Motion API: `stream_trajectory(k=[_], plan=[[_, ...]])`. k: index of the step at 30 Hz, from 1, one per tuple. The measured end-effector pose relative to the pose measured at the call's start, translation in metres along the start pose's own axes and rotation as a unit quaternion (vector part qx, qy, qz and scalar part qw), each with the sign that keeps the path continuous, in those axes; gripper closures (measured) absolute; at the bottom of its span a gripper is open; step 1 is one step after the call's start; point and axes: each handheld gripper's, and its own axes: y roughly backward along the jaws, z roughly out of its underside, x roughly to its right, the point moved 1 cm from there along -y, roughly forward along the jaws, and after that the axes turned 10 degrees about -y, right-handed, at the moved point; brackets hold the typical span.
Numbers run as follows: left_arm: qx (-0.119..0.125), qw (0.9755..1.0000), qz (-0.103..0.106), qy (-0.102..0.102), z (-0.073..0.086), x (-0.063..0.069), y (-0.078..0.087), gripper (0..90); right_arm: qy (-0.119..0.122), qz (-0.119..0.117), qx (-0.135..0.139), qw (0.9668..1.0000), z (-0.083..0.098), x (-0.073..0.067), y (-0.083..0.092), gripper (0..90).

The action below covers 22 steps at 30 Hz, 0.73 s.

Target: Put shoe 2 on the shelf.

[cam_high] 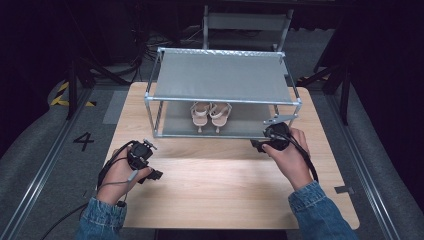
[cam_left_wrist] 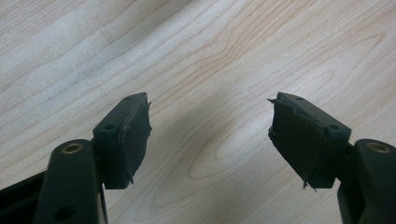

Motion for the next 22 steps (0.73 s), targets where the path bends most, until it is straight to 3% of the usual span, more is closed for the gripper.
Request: stream_trajectory(k=[1, 8, 11, 14, 16, 17, 18, 22], plan=[[0.005, 1.0, -0.003, -0.007, 0.0, -0.001, 0.0, 27.9, -0.001, 0.0, -0.002, 1.0, 0.004, 0.003, 0.003, 37.7], [0.007, 1.0, -0.005, -0.002, 0.003, -0.002, 0.002, 26.6, -0.016, 0.003, -0.021, 0.9996, 0.027, 0.02, 0.018, 35.7], [0.008, 0.9999, -0.007, 0.001, 0.005, -0.003, 0.002, 26.5, -0.034, 0.008, -0.034, 0.9988, 0.041, 0.031, 0.023, 36.4], [0.007, 0.9999, -0.006, 0.007, 0.007, -0.004, 0.003, 26.4, -0.054, 0.018, -0.073, 0.9957, 0.055, 0.042, 0.024, 38.3], [0.008, 0.9999, -0.007, 0.008, 0.007, -0.004, 0.003, 26.5, -0.06, 0.02, -0.081, 0.9947, 0.06, 0.044, 0.025, 38.4], [0.008, 0.9999, -0.007, 0.011, 0.008, -0.003, 0.004, 26.4, -0.072, 0.027, -0.097, 0.9923, 0.067, 0.05, 0.026, 38.6], [0.01, 0.9999, -0.008, 0.009, 0.008, -0.003, 0.005, 26.4, -0.067, 0.032, -0.106, 0.9916, 0.069, 0.053, 0.025, 38.3], [0.011, 0.9998, -0.01, 0.009, 0.009, -0.003, 0.006, 26.1, -0.078, 0.037, -0.116, 0.9895, 0.076, 0.061, 0.026, 36.0]])
